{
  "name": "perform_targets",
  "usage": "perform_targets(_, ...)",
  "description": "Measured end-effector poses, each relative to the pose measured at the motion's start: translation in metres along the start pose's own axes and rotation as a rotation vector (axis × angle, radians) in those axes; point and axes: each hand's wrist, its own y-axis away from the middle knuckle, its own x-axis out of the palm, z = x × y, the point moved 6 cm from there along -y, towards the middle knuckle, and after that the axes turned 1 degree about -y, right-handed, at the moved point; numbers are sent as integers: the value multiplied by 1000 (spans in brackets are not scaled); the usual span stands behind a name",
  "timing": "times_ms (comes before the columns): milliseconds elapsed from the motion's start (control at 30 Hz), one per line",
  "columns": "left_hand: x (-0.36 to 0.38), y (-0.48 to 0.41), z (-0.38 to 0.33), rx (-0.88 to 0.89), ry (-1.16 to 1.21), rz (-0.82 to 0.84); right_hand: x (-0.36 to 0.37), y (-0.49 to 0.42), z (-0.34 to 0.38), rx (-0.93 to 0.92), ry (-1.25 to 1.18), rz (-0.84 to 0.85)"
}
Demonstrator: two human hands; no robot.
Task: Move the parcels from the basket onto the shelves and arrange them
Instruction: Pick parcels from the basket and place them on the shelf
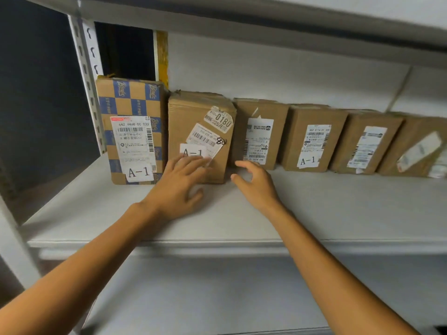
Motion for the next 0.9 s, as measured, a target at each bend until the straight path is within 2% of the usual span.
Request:
perform_targets(67, 7, -8, -19, 41, 69, 71, -22, 12, -1, -24, 48, -9)
perform_targets(200, 28, -33, -61, 0, 131, 267, -76, 43, -15, 2, 239, -35)
perform_targets(467, 34, -101, -198, 78, 257, 318, -223, 131, -69, 296, 397, 2)
perform_targets(733, 38, -166, -360, 270, 357, 363, -377, 232, -103, 494, 450, -202)
perform_targets(900, 50, -195, -484, 379, 579, 452, -458, 302, -140, 641, 430, -370)
